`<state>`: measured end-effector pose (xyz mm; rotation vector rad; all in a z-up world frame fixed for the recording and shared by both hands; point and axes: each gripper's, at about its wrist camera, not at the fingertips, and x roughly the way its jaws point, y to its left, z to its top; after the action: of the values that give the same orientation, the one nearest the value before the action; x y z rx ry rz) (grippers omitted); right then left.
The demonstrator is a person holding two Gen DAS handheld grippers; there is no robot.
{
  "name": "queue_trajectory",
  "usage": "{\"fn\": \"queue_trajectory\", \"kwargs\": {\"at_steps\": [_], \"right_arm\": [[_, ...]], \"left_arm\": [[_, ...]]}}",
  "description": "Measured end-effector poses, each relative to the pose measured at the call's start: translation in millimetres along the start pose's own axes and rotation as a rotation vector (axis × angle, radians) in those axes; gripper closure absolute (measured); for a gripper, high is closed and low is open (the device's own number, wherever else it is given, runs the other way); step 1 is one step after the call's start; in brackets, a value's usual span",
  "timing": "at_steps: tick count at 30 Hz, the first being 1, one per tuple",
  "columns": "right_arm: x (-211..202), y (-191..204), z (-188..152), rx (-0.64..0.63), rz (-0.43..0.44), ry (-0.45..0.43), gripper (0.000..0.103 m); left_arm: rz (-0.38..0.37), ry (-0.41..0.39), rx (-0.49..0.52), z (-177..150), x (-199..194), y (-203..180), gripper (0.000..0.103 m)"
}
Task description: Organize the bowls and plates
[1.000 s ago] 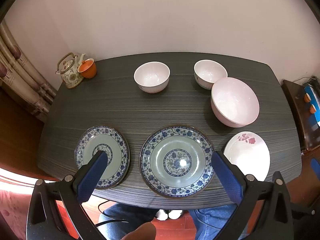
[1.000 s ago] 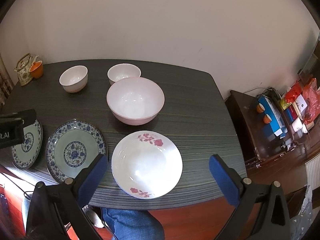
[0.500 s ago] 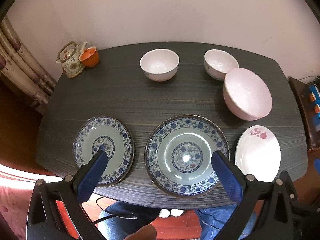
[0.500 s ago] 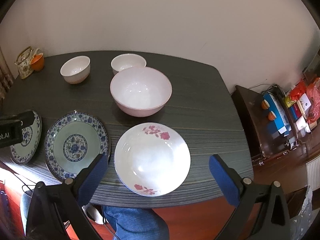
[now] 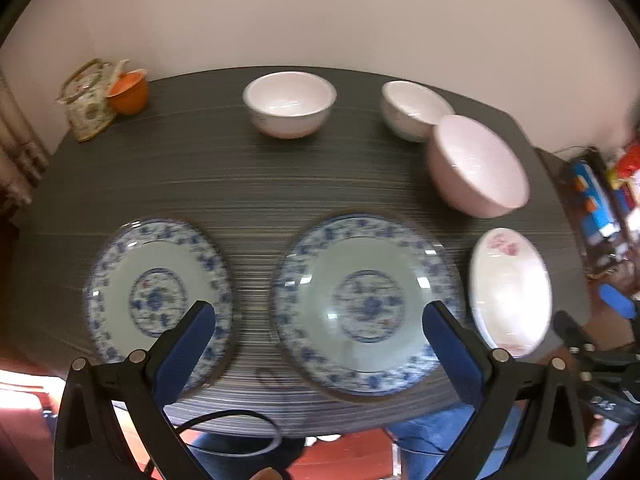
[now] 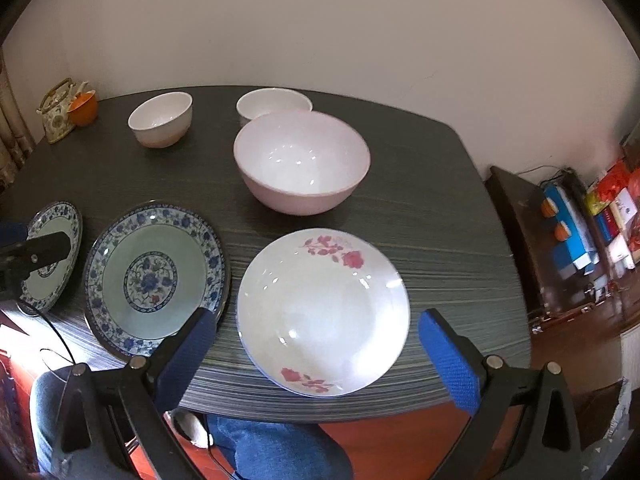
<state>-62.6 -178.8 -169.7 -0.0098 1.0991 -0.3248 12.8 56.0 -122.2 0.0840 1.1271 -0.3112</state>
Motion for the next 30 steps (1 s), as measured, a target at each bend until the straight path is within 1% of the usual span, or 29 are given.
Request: {"fn": "queue_trajectory", "kwargs": {"at_steps": [3,6,7,10,13,16,18,20,22,24,25,27,28,30], "right_arm": [[5.0,2.6,-7.2,-0.013,0.036,0.006,0.0],[10.2,4.7,-17.7,-0.025,0.056,0.012,0.0],[13.3,5.2,-21.6,-0.02,0.07,0.015,0.0],[25.2,13.7,-34.6,-0.006,0.135,0.064,0.0],[30.5,30.8,-41.2,-0.051,0.166,0.084,0.0],[27.5,49.5,-33.4,-0.125,0.141,0.076,0.0],[27.4,58.8,-21.1,-0.171,0.108,0.066,0.0],[25.0,64.9,-8.7,-0.203,0.081,0.054,0.0],[22.1,68.3,1.1,-0.212,0.081,0.041,0.0],[20.3,74.1,9.4,-0.223,0.085,0.038,0.0],[19.5,78.8,12.8,-0.231,0.087,0.034,0.0],[17.0,93.1,20.8,-0.238,0.124,0.04,0.0],[15.3,102.5,25.0,-0.238,0.158,0.042,0.0],[11.7,134.9,36.6,-0.263,0.224,0.039,0.0]], "left_arm": [[0.013,0.002,0.003,-11.7,4.2,7.2,0.0],[0.031,-0.004,-0.009,-32.6,8.4,15.3,0.0],[0.031,0.004,-0.02,-41.3,9.9,18.9,0.0],[0.047,-0.003,-0.03,-62.1,11.5,20.6,0.002],[0.051,0.007,-0.019,-69.5,17.8,17.5,0.002],[0.027,0.02,-0.057,-65.8,21.3,22.3,0.002],[0.013,0.02,-0.082,-59.3,20.5,26.8,0.002],[0.016,0.001,-0.104,-52.2,15.5,36.5,0.002],[0.051,-0.014,-0.107,-44.9,11.1,51.5,0.002],[0.11,-0.022,-0.125,-38.9,7.7,77.1,0.002],[0.137,-0.015,-0.137,-36.7,7.7,95.1,0.002],[0.187,0.024,-0.171,-34.7,11.2,127.7,0.002],[0.206,0.039,-0.205,-34.2,11.8,147.7,0.002],[0.208,0.046,-0.255,-33.2,11.5,175.8,0.002]]}}
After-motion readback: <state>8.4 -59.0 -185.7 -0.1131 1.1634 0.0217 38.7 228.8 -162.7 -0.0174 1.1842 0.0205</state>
